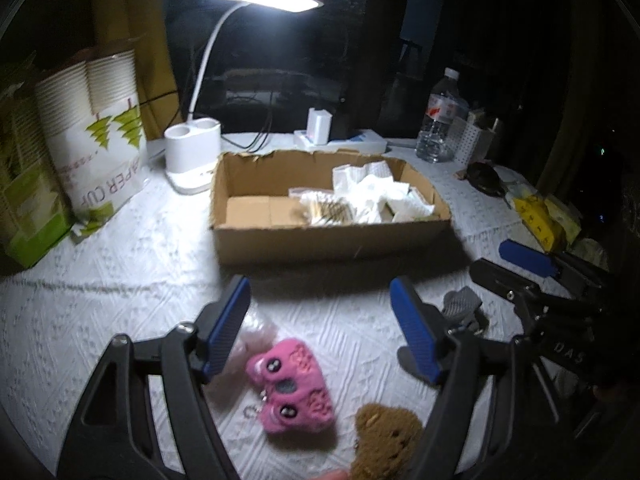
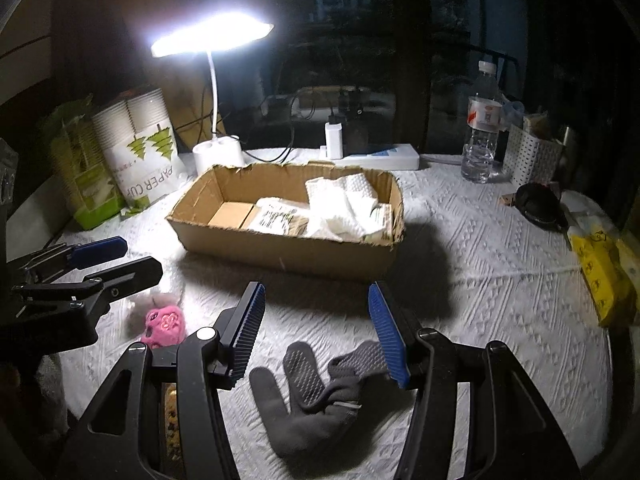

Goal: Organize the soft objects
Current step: 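Withdraw both open tools from the box toward the remaining items, then grasp the pink plush with the left tool while the right tool grasps the gray glove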

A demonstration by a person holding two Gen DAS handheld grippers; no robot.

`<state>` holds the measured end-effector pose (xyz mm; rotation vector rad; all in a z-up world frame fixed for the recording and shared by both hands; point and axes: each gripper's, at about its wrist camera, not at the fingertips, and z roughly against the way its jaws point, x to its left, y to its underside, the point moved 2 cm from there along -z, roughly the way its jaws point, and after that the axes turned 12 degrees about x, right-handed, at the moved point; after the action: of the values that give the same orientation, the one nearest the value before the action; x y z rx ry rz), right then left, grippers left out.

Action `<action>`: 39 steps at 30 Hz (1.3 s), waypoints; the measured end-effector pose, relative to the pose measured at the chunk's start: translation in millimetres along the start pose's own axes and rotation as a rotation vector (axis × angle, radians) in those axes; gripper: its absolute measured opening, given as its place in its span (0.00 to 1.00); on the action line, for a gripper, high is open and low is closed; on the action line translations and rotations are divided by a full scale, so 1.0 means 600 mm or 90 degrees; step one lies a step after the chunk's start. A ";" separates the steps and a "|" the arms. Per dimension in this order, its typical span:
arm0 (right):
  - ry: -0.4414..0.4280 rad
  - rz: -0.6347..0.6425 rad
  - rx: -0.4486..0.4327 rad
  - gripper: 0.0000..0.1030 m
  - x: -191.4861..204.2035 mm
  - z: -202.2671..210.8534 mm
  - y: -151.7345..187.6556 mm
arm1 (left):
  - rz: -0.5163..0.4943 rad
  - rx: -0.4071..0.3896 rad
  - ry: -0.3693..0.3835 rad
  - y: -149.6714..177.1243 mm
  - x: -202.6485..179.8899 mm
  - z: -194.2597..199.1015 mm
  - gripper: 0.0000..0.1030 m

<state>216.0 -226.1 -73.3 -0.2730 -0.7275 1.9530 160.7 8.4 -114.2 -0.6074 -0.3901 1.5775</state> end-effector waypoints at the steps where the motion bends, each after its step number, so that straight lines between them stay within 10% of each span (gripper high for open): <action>1: -0.001 0.000 0.003 0.55 0.003 -0.001 0.005 | 0.002 0.001 -0.001 0.006 0.003 0.001 0.72; 39: -0.036 -0.068 0.108 0.54 -0.036 -0.091 0.107 | -0.028 0.117 -0.033 0.103 0.008 -0.099 0.72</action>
<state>205.9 -245.6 -157.5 -0.0731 -0.5957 1.9130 146.0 0.1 -198.0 -0.4139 -0.2914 1.5686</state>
